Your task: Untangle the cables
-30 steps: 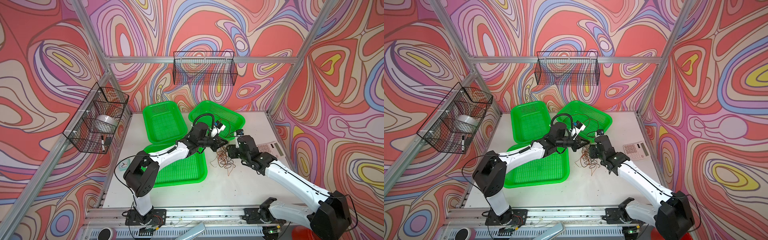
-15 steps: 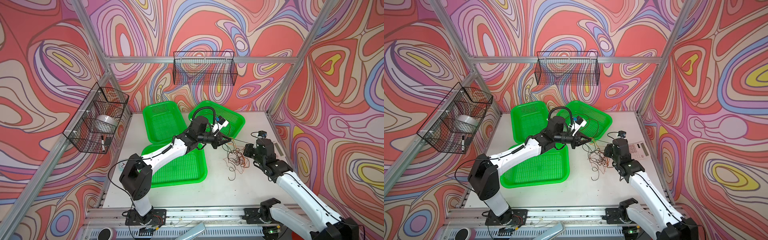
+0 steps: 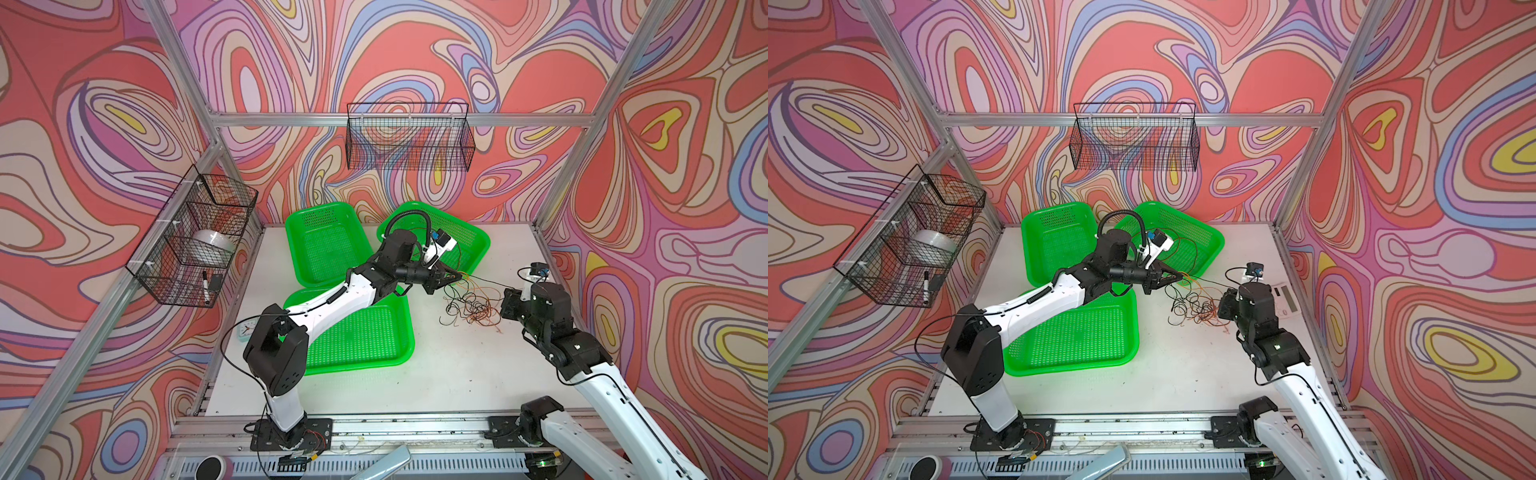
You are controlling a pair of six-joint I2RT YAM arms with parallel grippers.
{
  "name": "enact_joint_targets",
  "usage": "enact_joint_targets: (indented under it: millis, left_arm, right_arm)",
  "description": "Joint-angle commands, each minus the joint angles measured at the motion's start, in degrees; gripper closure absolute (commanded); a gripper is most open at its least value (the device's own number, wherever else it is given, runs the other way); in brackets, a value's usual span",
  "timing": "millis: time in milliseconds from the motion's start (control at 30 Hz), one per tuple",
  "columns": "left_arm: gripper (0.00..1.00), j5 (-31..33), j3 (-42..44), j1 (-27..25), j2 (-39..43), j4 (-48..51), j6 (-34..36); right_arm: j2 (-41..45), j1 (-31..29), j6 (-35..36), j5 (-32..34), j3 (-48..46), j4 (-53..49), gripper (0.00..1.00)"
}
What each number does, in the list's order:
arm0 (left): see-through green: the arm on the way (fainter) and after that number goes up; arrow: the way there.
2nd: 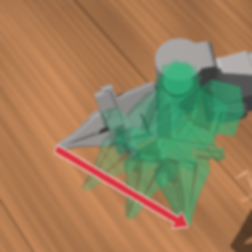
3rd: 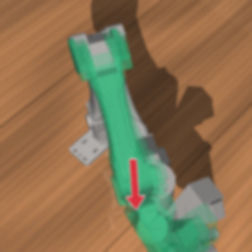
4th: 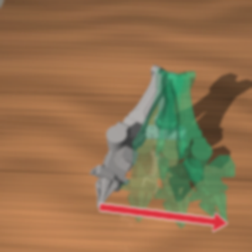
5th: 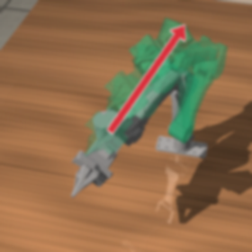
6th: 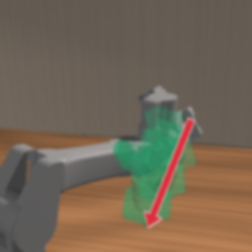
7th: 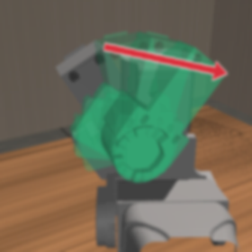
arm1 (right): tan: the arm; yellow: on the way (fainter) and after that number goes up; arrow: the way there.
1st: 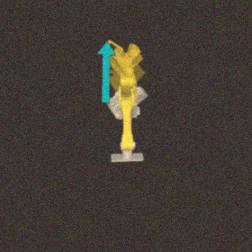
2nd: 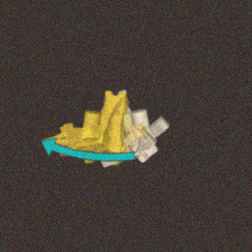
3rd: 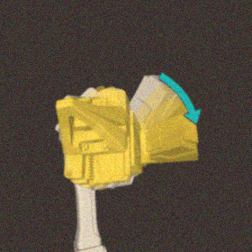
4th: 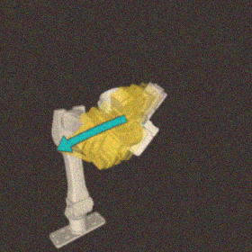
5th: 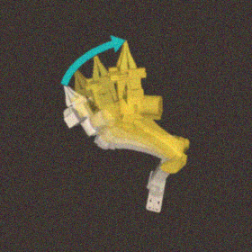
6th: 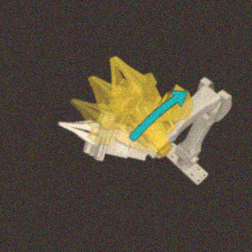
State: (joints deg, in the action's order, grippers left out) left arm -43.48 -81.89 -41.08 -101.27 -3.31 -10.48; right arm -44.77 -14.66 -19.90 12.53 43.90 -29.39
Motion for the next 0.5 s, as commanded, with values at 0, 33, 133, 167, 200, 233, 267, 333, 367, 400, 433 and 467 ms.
enact_joint_targets:
  millis: [0, 33, 133, 167, 200, 233, 267, 333, 367, 400, 433, 467]
  left_arm:
    - [1.0, -0.1, -1.7, 0.9, -0.7, 1.1, 1.5]
    - [1.0, -0.2, -1.7, 0.9, -0.8, 0.9, 1.3]
    - [1.0, -0.1, -2.0, 0.9, -1.2, 0.9, 1.3]
    - [1.0, -0.1, -2.0, 0.9, -1.4, 0.9, 1.1]
    - [1.0, -0.1, -2.1, 0.9, -1.6, 1.0, 1.2]
    - [1.0, 0.0, -2.2, 0.9, -1.9, 1.1, 1.3]
    - [1.0, 0.2, -2.4, 0.9, -2.2, 1.3, 1.3]
    - [1.0, 0.9, -2.9, 0.9, -2.9, 1.6, 1.5]
    - [1.0, 1.3, -3.1, 0.9, -3.2, 1.9, 1.6]
    - [1.0, 2.0, -3.3, 0.9, -3.5, 2.0, 1.7]
    - [1.0, 2.7, -3.5, 0.9, -3.8, 2.2, 1.8]
    - [1.0, 3.4, -3.9, 0.9, -4.2, 2.5, 2.0]
  right_arm:
    - [-2.2, 0.5, 0.9, 3.8, 1.6, -4.1, 0.78]
    - [-3.2, 0.5, 0.6, 4.7, 1.9, -4.9, 0.78]
    - [-4.3, 0.5, 0.3, 6.4, 2.7, -5.1, 0.78]
    - [-3.9, 0.5, 0.8, 6.0, 2.7, -4.3, 0.82]
    - [-3.2, 0.5, 2.0, 4.7, 2.6, -2.7, 0.84]
    - [-2.2, 0.5, 3.4, 3.1, 2.5, -1.3, 0.86]
    - [-1.4, 0.5, 4.5, 1.5, 2.6, -0.1, 0.87]
    - [0.0, 0.5, 6.1, -1.1, 3.3, 1.4, 0.9]
    - [0.5, 0.5, 6.9, -2.5, 3.6, 1.7, 0.92]
    - [1.0, 0.5, 7.9, -3.9, 3.9, 2.0, 0.93]
    - [1.5, 0.5, 8.6, -5.2, 4.2, 2.2, 0.94]
    - [2.0, 0.5, 8.9, -6.3, 4.3, 2.4, 0.94]
